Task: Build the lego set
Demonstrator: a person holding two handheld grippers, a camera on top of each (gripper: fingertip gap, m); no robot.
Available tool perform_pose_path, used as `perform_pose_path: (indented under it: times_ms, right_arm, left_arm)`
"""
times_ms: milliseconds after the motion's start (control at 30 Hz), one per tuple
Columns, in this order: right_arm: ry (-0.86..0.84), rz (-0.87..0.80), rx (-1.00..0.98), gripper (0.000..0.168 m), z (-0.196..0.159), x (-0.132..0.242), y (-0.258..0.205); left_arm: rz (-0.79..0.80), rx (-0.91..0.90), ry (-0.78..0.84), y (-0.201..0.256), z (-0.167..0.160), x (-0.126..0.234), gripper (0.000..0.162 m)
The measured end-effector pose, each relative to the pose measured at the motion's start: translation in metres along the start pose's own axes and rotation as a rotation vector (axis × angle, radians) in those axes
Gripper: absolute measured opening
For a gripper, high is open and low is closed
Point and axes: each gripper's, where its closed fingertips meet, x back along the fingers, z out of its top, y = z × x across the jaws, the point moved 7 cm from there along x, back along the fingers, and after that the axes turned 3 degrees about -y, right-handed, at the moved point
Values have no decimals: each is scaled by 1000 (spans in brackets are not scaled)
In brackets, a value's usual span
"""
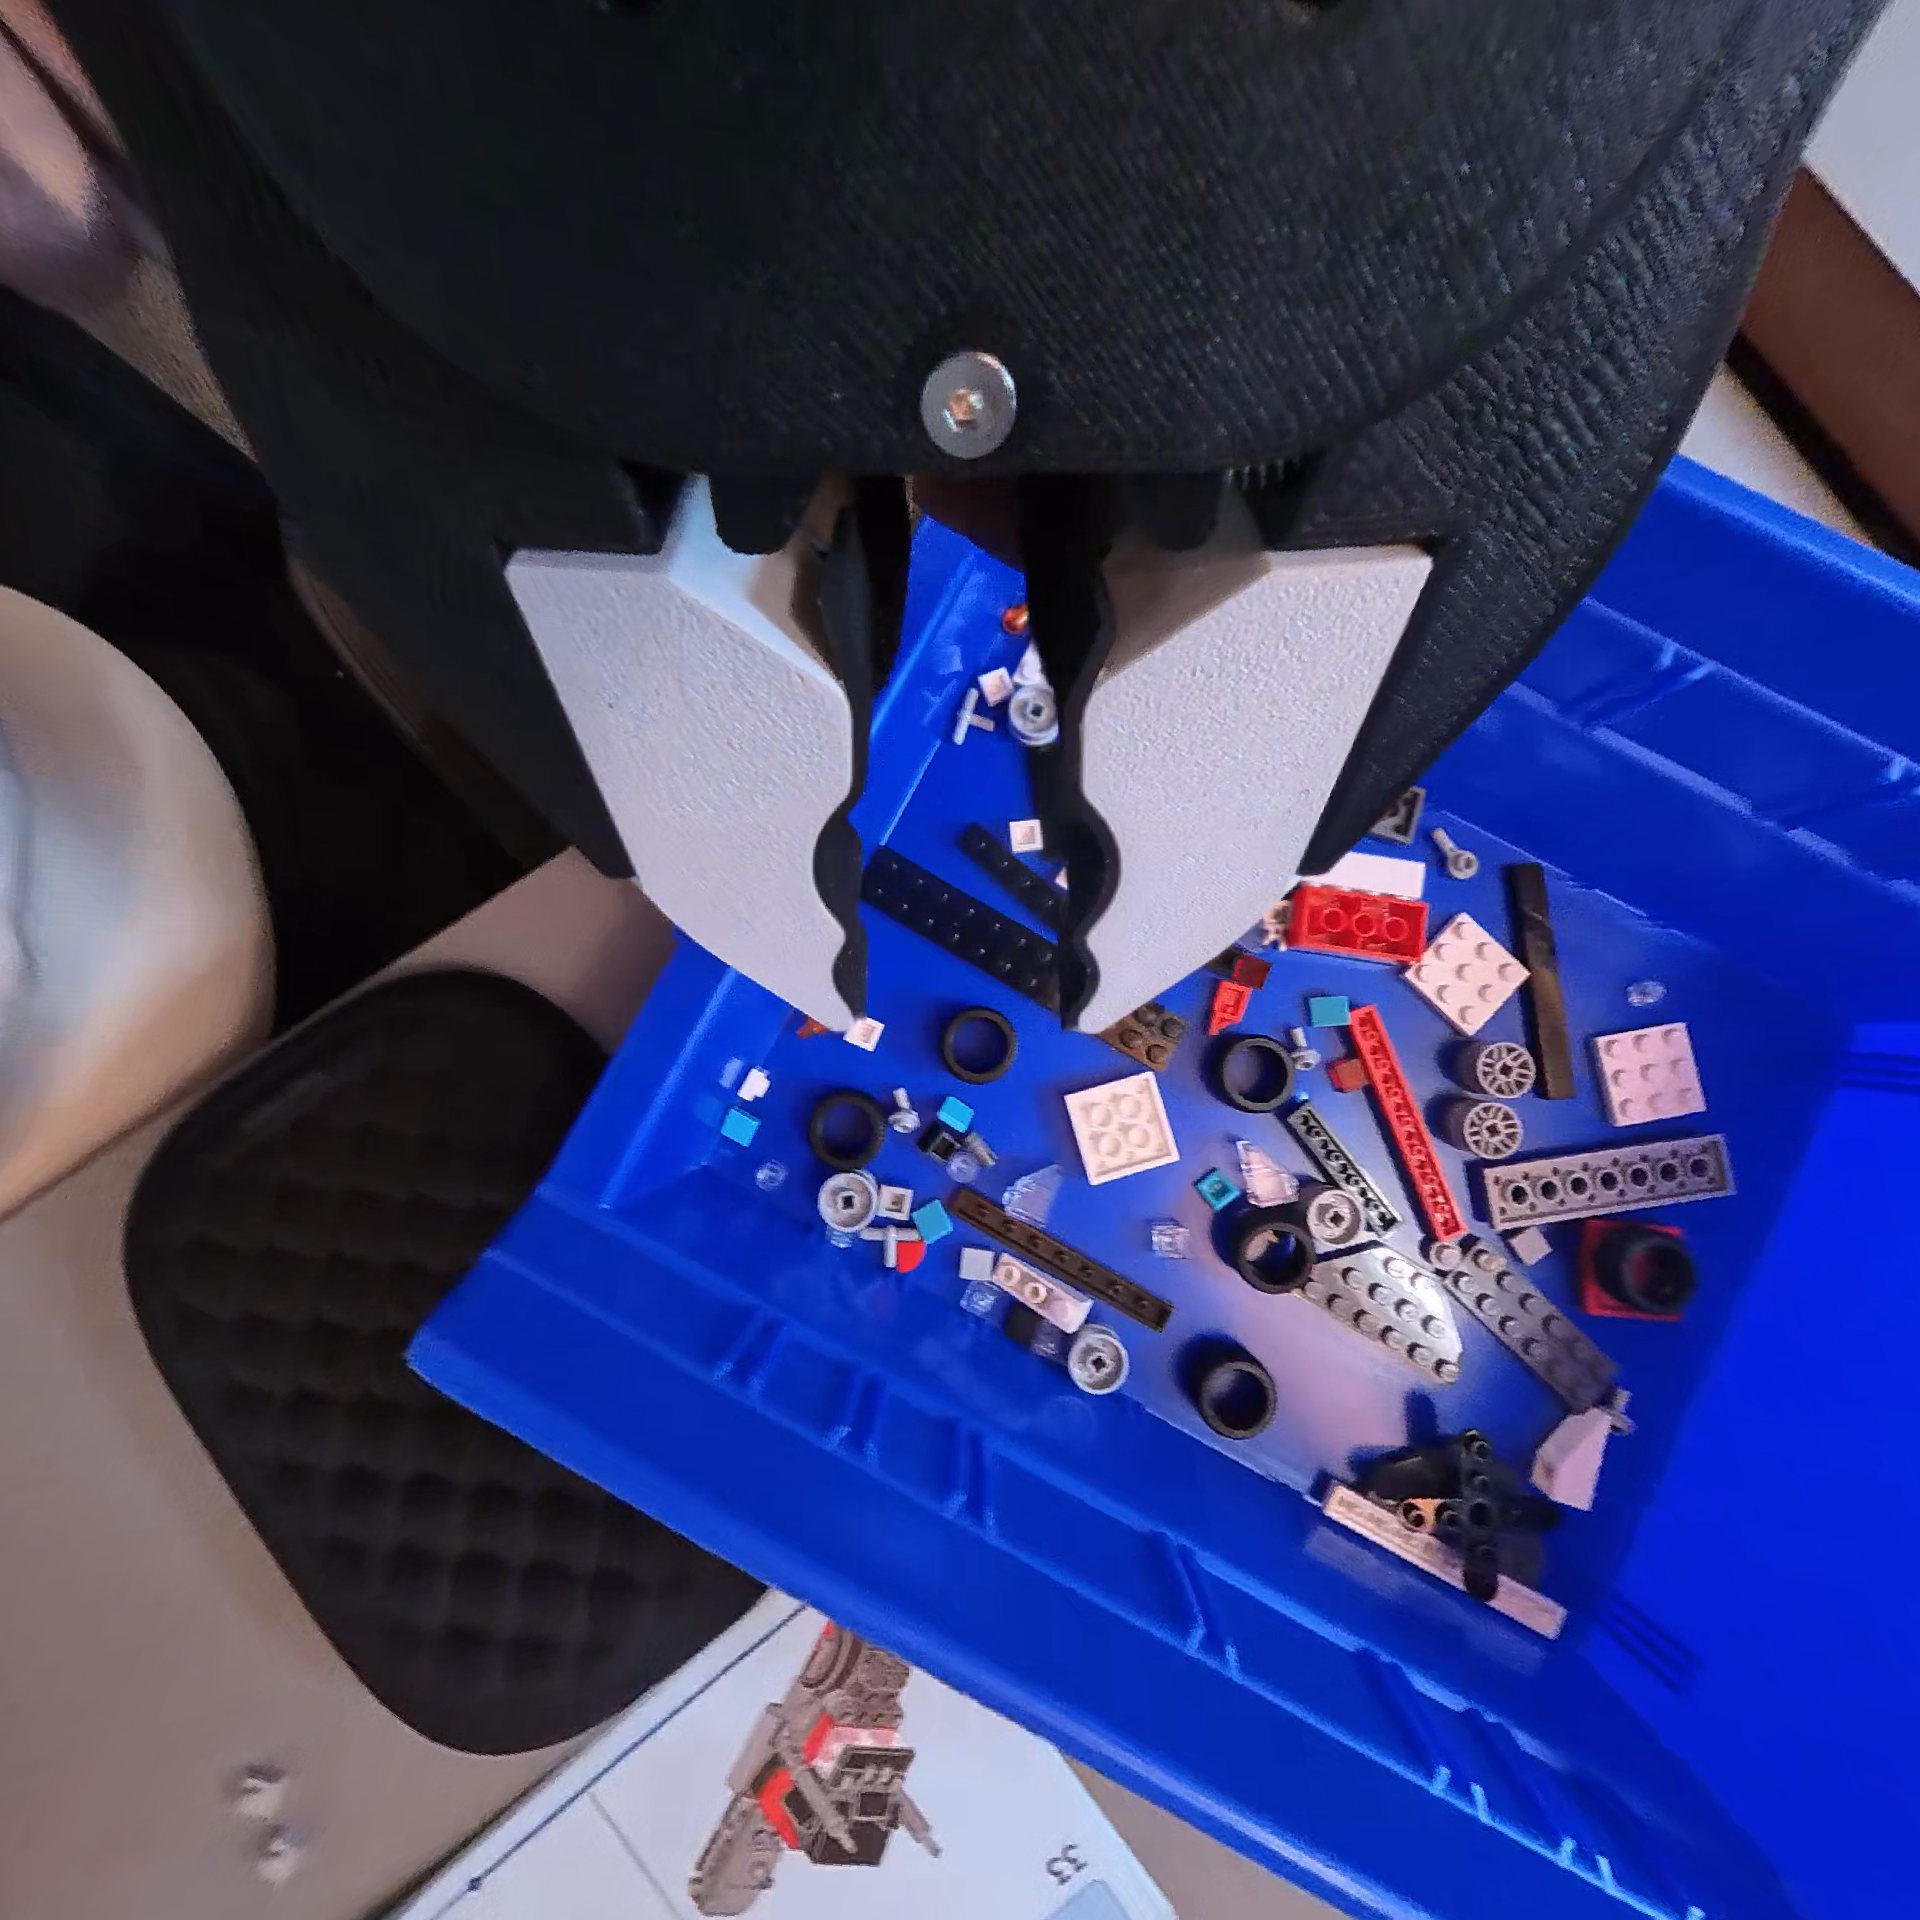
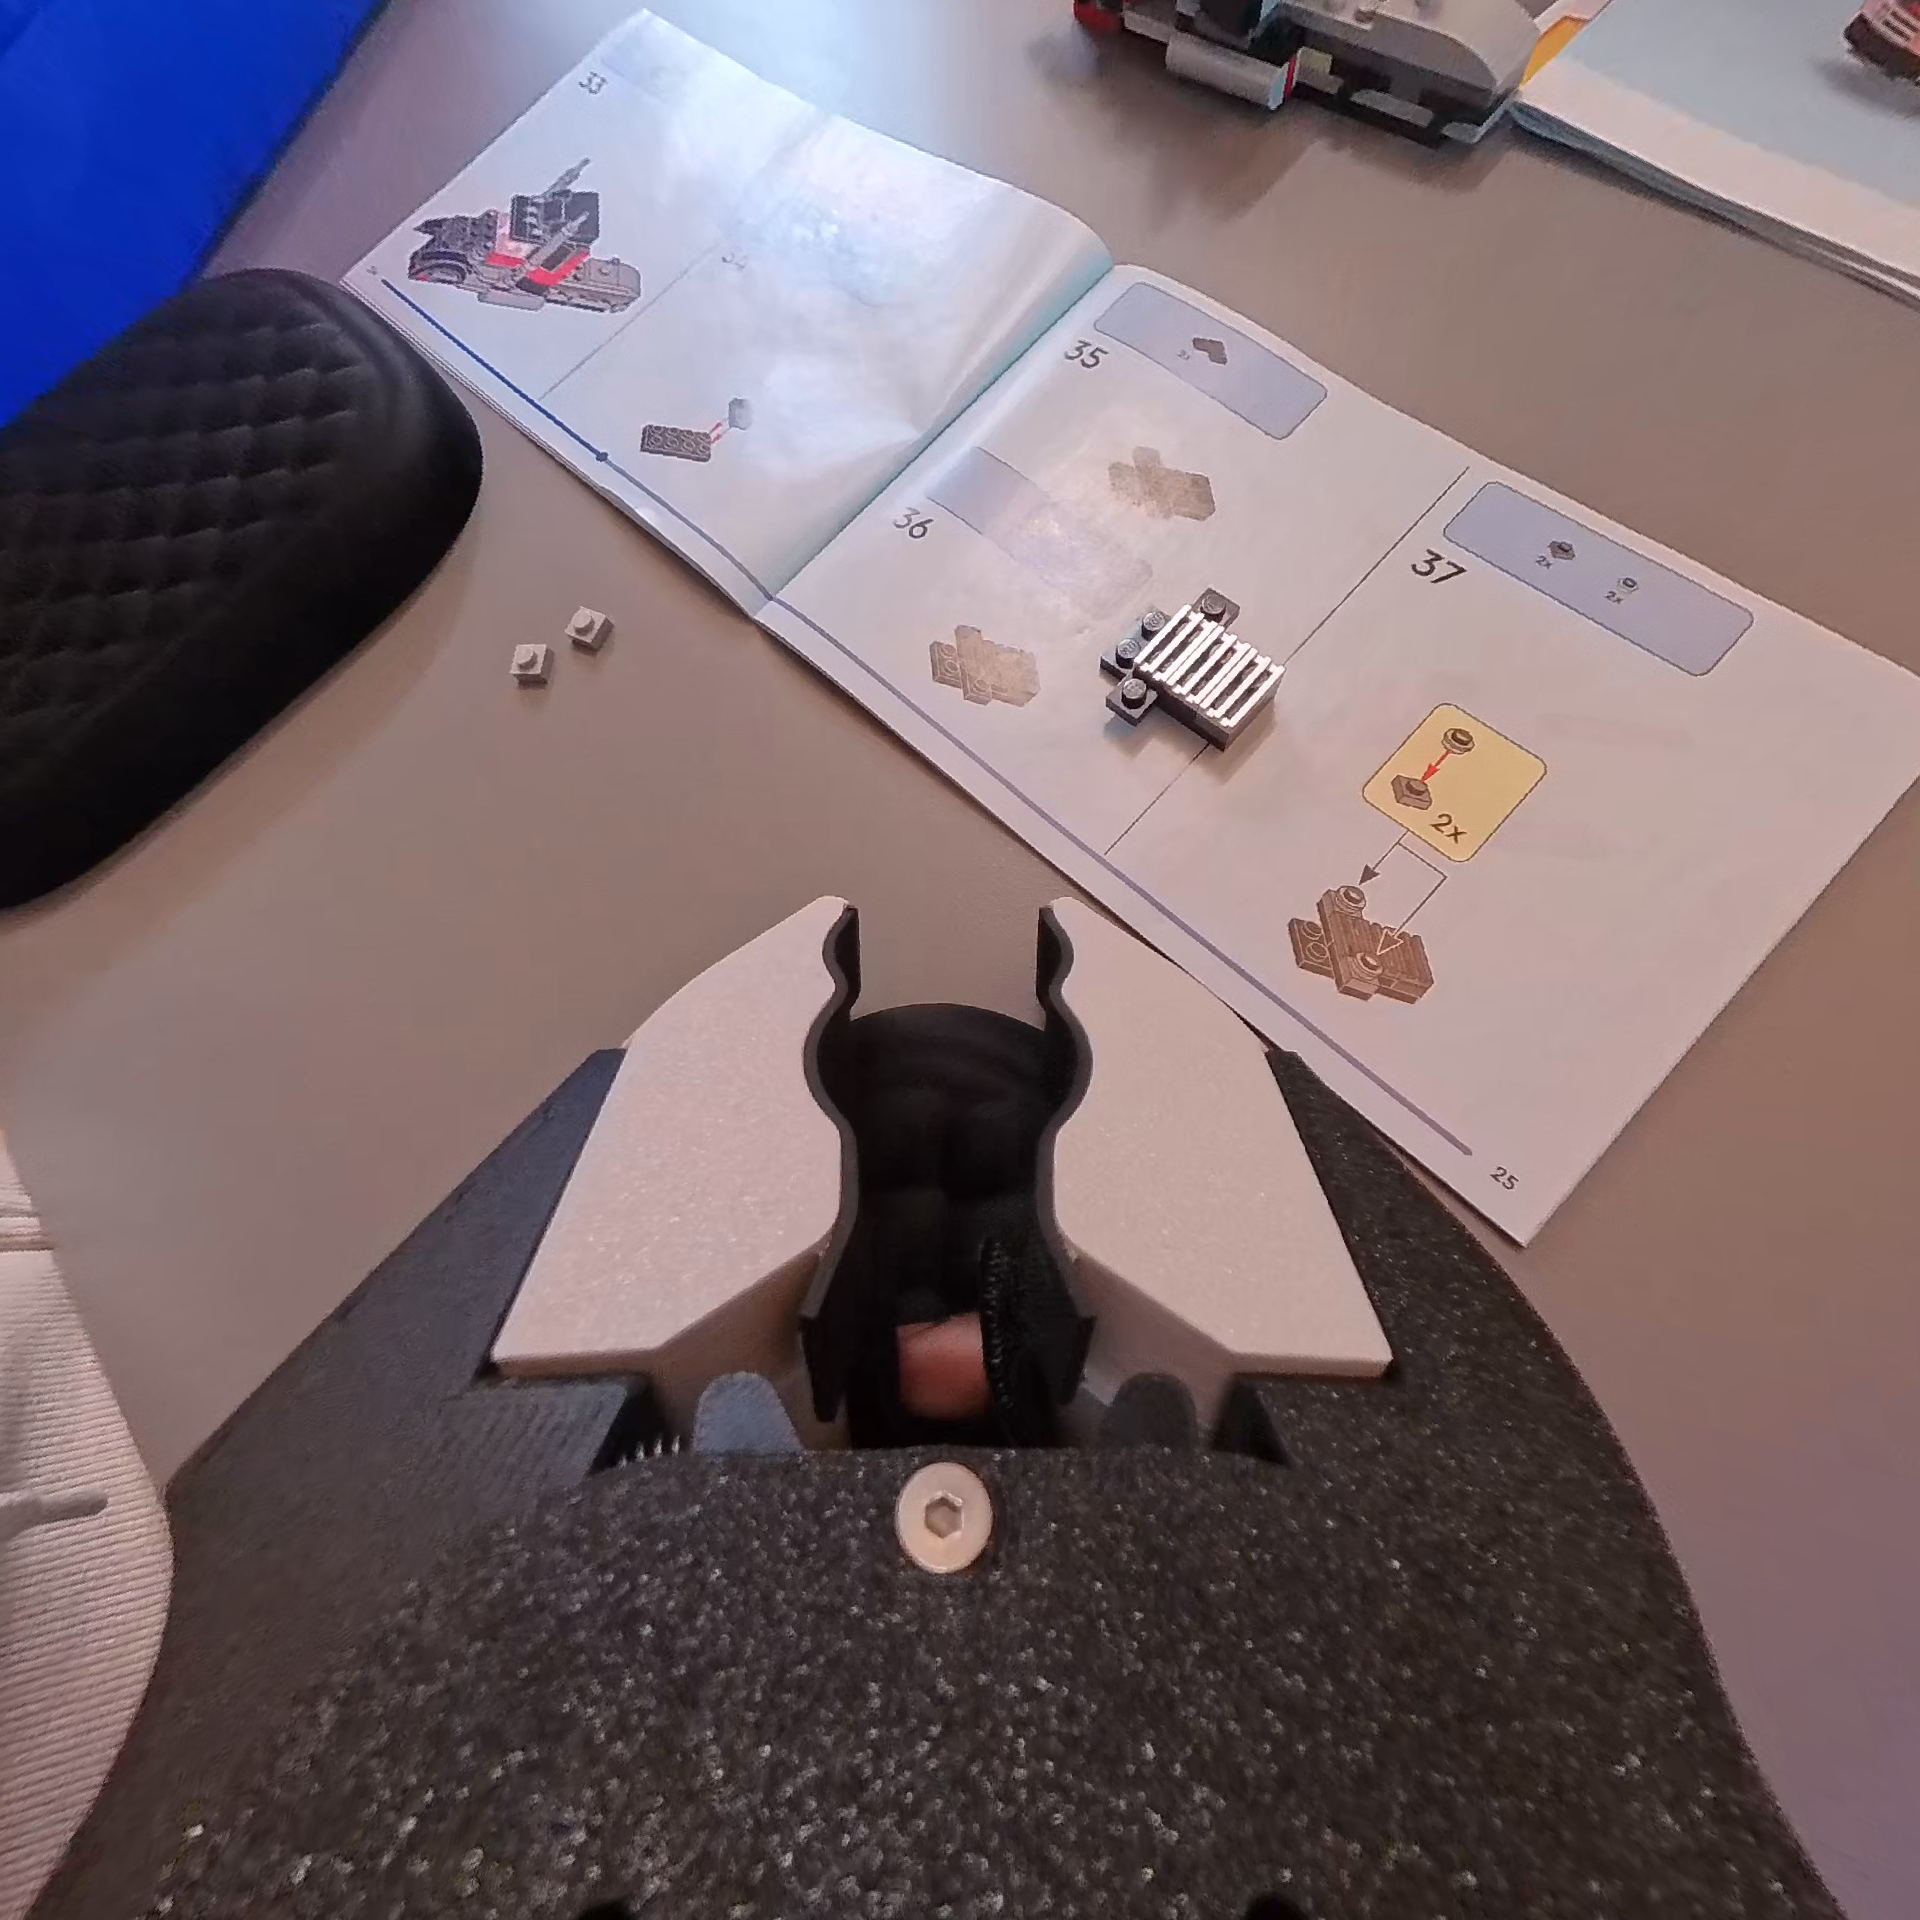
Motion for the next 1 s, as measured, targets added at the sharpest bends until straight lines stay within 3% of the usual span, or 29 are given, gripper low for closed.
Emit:
perform_pose_path:
  times_ms: [567,800,1000]
  right_arm:
    - [7,13,-16,32,0,0,1]
    - [24,39,-40,31,0,2,3]
    - [33,74,-65,31,1,3,4]
  left_arm:
    - [70,40,-49,-14,7,-10,37]
    - [171,188,-14,-35,10,-20,38]
    - [253,211,-66,-51,7,-25,37]
